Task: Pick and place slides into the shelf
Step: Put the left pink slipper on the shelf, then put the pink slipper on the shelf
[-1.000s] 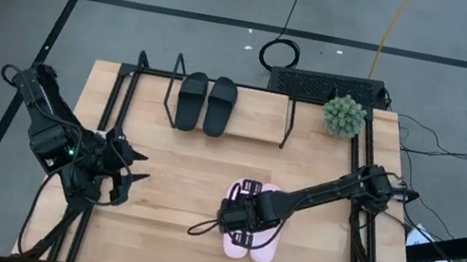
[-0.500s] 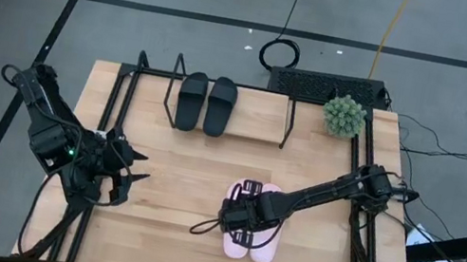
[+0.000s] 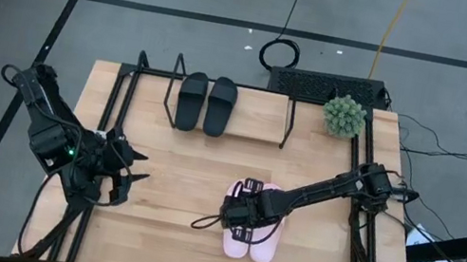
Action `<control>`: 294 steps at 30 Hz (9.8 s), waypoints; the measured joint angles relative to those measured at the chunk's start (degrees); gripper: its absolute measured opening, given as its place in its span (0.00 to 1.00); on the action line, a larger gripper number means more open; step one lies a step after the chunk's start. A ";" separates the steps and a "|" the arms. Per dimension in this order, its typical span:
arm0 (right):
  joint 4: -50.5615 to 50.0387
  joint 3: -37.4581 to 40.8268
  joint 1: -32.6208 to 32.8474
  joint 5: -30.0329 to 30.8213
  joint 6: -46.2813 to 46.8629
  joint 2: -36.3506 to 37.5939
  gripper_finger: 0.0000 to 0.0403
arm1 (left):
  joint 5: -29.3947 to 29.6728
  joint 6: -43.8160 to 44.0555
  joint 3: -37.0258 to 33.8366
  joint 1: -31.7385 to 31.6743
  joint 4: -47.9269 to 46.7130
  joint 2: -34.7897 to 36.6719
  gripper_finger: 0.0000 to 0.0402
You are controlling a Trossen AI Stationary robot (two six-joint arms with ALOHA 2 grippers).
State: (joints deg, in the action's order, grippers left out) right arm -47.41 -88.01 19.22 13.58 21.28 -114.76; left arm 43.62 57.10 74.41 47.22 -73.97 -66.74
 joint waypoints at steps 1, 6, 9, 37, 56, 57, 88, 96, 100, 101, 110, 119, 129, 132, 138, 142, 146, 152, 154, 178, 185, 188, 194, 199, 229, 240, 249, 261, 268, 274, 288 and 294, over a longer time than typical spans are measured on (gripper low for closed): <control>0.06 0.27 0.00 0.10 0.29 0.00 0.36 | 0.00 -0.13 0.00 0.00 0.00 0.00 0.53; -0.14 0.53 0.04 2.96 0.43 0.00 0.36 | 0.66 -1.03 0.00 0.00 0.04 0.00 0.53; -0.35 0.53 0.07 3.97 0.37 0.00 0.36 | 1.87 -1.44 0.00 0.00 0.04 0.00 0.53; -3.64 0.66 -0.02 18.13 5.74 -0.15 0.29 | 2.99 -6.08 0.00 0.01 0.04 0.00 0.53; 5.93 7.50 -0.24 19.99 8.26 -0.02 0.01 | 3.13 -7.23 -0.65 0.00 0.39 0.00 0.53; 5.89 7.53 -0.24 20.69 8.43 -0.02 0.01 | 3.10 -7.19 -1.15 0.02 0.39 0.00 0.53; -18.26 -22.89 -8.18 37.56 -23.41 -0.24 0.00 | 5.99 -2.14 -7.48 -2.70 0.02 0.00 0.53; -11.41 -22.90 -17.68 37.44 -40.42 -0.24 0.00 | 5.96 -2.51 -7.48 -8.78 -4.78 0.39 0.53; -3.83 -22.90 -22.59 34.38 -47.89 0.51 0.00 | 5.97 -1.19 -7.50 -11.96 -9.23 1.83 0.53; -2.45 -22.92 -23.71 33.57 -49.26 0.77 0.00 | 5.97 -0.87 -7.50 -12.67 -10.20 2.44 0.53; 0.60 -22.90 -32.09 25.53 -53.40 2.99 0.00 | 6.23 -1.19 -7.50 -17.91 -13.29 9.66 0.53; 11.56 -14.22 -35.66 22.31 -58.20 2.96 0.00 | 7.50 -1.97 -7.50 -22.10 -14.34 14.45 0.53; 16.82 -8.03 -37.70 20.15 -59.53 2.93 0.00 | 7.52 -3.42 -7.50 -25.97 -14.95 15.10 0.53; 18.93 -6.67 -38.25 20.01 -59.63 2.93 0.00 | 7.50 -4.11 -7.50 -26.87 -14.95 15.04 0.53; 19.89 -4.73 -38.73 19.20 -59.11 2.93 0.00 | 7.54 -5.46 -7.50 -28.34 -14.93 15.04 0.53; 20.74 -4.50 -38.71 19.11 -59.08 2.93 0.00 | 7.54 -6.24 -7.50 -29.12 -14.95 15.04 0.53; 22.82 -4.50 -38.71 17.35 -59.06 2.93 0.00 | 7.54 -6.45 -7.50 -29.62 -14.95 15.04 0.53; 22.72 -4.50 -38.90 17.80 -58.32 2.93 0.00 | 7.52 -7.18 -7.50 -29.59 -14.95 15.04 0.53; 22.68 -4.50 -39.04 17.82 -58.00 2.93 0.00 | 7.52 -7.79 -7.50 -29.59 -14.95 15.04 0.53; 23.64 -0.08 -38.96 19.02 -56.02 2.84 0.00 | 7.50 -8.96 -7.50 -29.59 -14.93 15.02 0.53; 29.71 0.44 -38.42 17.63 -56.67 2.84 0.00 | 7.51 -8.95 -7.50 -29.59 -14.80 14.99 0.53; 29.52 0.44 -38.48 17.63 -56.72 2.84 0.00 | 7.50 -8.94 -7.50 -29.59 -14.67 14.99 0.53; 29.48 0.44 -38.49 17.63 -56.88 2.84 0.00 | 7.50 -9.98 -7.50 -29.57 -14.43 14.99 0.53; 28.78 0.44 -38.72 17.67 -56.85 2.84 0.00 | 7.50 -10.32 -7.50 -29.57 -14.45 14.99 0.53; 31.29 0.44 -39.15 16.22 -56.21 1.11 0.00 | 7.43 -10.95 -7.50 -29.57 -14.45 14.99 0.53; 31.26 0.44 -39.15 16.16 -55.39 1.11 0.03 | 7.35 -11.85 -7.50 -29.57 -14.45 14.99 0.53; 31.53 1.25 -39.15 14.68 -54.70 1.16 0.11 | 7.23 -12.17 -7.50 -29.57 -14.45 14.99 0.53; 32.67 3.44 -39.01 13.30 -51.94 1.27 0.19 | 7.23 -12.17 -7.50 -29.57 -14.45 14.99 0.53; 32.55 3.50 -39.01 13.30 -51.56 1.27 0.28 | 7.23 -12.00 -7.50 -29.57 -14.45 14.99 0.53; 32.42 3.53 -39.01 13.40 -50.64 1.27 0.36 | 7.23 -11.98 -7.50 -29.57 -14.45 14.99 0.53; 31.79 3.53 -37.21 15.18 -50.74 4.23 0.43 | 7.09 -11.80 -7.50 -29.57 -14.43 15.00 0.53; 28.16 3.53 -33.00 16.38 -48.60 8.13 0.43 | 6.08 -11.78 -7.50 -29.57 -14.45 15.02 0.53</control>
State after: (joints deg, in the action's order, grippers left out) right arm -19.24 -84.49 -13.78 29.96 -27.32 -106.63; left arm 49.70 45.32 66.92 17.65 -88.42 -51.72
